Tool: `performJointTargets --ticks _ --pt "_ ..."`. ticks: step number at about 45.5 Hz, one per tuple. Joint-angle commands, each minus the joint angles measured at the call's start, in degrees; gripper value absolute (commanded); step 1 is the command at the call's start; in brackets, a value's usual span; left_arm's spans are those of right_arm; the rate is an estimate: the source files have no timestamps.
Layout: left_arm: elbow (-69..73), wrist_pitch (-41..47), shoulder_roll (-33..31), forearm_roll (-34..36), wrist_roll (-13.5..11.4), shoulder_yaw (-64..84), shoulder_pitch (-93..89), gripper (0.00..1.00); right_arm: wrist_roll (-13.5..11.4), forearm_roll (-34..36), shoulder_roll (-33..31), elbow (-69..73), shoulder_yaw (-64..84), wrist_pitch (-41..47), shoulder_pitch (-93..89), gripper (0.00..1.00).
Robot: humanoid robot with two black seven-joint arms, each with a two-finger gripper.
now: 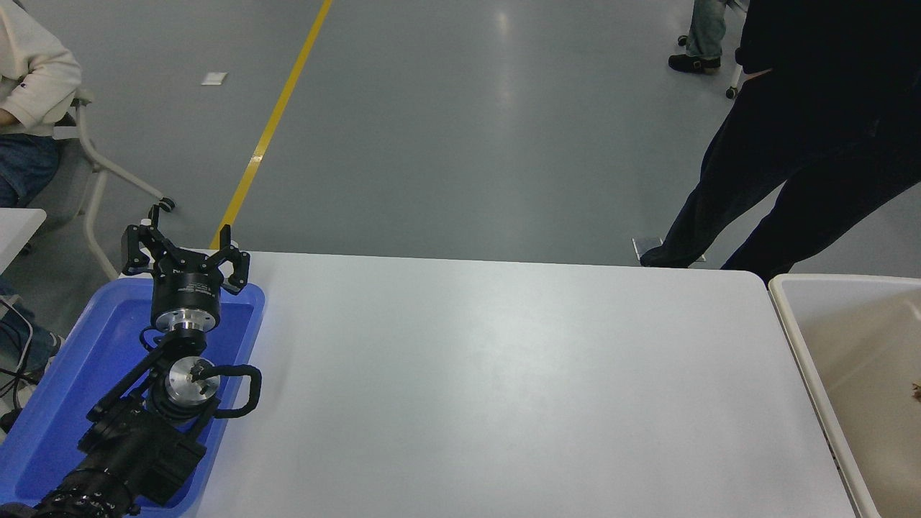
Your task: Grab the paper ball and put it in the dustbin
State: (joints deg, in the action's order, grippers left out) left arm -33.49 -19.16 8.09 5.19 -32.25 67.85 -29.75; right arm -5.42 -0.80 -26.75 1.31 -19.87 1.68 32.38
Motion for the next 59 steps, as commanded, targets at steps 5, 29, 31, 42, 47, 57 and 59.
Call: performJointTargets --ticks 5,29,31,42,47,57,59 --pt "0.0 0.0 0.0 0.0 0.0 0.0 0.0 0.99 0.4 0.0 0.7 0.2 -0.3 -1.1 -0.5 0.95" --pt "0.0 0.0 0.0 0.0 0.0 0.0 0.0 0.99 0.7 -0.1 0.0 0.7 0.4 0.1 1.1 1.00" --pt "0.0 0.0 0.0 0.0 0.0 0.0 0.0 0.99 0.7 -0.2 -0.1 0.8 0.6 0.2 1.7 1.00" --pt "0.0 0.0 0.0 0.0 0.0 0.0 0.0 0.99 0.7 -1.1 -0.1 4.0 6.1 0.6 6.9 1.00" --pt "0.0 0.0 0.0 0.0 0.0 0.0 0.0 0.99 0.7 -1.2 -2.0 6.8 8.1 0.5 9.5 1.00" --pt "0.0 0.0 0.0 0.0 0.0 0.0 0.0 0.99 0.5 -3.1 -6.6 15.8 13.6 0.1 15.5 1.00" --pt "0.0 0.0 0.0 0.0 0.0 0.0 0.0 0.99 0.5 -4.4 -8.1 19.2 14.8 0.0 16.7 1.00"
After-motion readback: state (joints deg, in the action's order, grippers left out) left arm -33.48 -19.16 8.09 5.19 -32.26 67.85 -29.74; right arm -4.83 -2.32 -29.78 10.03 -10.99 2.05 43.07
